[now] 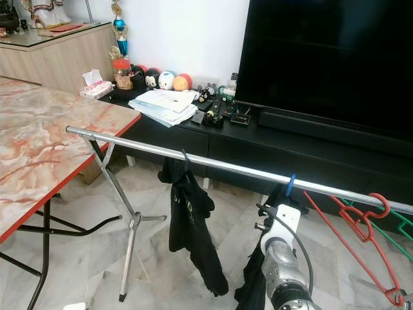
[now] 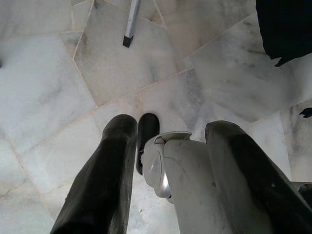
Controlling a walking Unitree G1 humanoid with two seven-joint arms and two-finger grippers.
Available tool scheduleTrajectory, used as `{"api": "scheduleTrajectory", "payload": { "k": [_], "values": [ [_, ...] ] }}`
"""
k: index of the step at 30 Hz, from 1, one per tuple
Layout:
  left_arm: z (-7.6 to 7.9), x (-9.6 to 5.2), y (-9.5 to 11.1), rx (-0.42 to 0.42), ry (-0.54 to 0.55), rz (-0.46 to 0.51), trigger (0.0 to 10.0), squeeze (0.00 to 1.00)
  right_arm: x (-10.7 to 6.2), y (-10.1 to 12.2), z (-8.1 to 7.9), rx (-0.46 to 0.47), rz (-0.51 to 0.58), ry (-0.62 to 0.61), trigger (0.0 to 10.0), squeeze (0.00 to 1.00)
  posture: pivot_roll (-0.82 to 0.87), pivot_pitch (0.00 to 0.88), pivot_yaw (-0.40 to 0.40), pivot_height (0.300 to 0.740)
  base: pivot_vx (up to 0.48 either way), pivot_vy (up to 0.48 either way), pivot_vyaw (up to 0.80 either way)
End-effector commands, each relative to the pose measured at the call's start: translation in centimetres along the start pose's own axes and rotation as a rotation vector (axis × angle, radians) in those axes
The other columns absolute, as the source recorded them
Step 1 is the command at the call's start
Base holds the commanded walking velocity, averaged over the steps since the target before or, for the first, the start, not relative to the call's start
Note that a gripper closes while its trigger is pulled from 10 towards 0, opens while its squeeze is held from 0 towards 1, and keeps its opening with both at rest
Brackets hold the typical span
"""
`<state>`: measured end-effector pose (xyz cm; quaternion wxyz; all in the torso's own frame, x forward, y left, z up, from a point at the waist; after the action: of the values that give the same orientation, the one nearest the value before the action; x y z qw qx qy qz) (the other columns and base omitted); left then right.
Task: Hang hanger
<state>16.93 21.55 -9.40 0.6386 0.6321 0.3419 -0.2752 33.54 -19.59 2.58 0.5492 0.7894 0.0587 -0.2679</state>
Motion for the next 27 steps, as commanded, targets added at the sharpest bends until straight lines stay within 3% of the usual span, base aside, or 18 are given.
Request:
{"api": "scheduleTrajectory", "payload": {
  "k": [1,12,20,27],
  "values": [
    [0.2,0.0,-0.2,-0.007,-0.002,-0.016,10.0,0.00,0.0,0.2,-0.3,0.004,0.010,0.003,0.0,0.00,0.15,0.010,-0.023,0.740,0.000,0.000,0.00],
    [0.1,0.0,-0.1,-0.004,0.007,-0.013,10.0,0.00,-0.1,0.1,-0.6,-0.031,0.043,0.038,0.0,0.00,0.14,0.010,-0.023,0.740,0.000,0.000,0.00],
    [0.0,0.0,0.0,0.001,0.022,-0.009,10.0,0.00,-0.5,0.9,-0.9,-0.067,0.152,0.089,0.0,0.00,0.14,0.009,-0.022,0.740,0.000,0.000,0.00],
    [-0.1,0.0,0.0,0.003,0.022,-0.012,10.0,0.00,-1.3,0.4,-0.8,-0.100,0.232,0.134,0.0,0.00,0.13,0.016,-0.019,0.740,0.000,0.000,0.00]
  ]
}}
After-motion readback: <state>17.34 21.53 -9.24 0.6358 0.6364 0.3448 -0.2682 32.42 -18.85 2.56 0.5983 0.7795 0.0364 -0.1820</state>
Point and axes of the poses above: a point about 5 cm out from each wrist's last joint towards the gripper, its own x axis pointing out of the wrist towards the gripper, its own y axis along the axis of the wrist's last joint, z = x × y, the point moved 1 cm from there along x, pointing out of the wrist towards the gripper, and after that the axes turned 9 degrees about x, right-handed, at the moved point
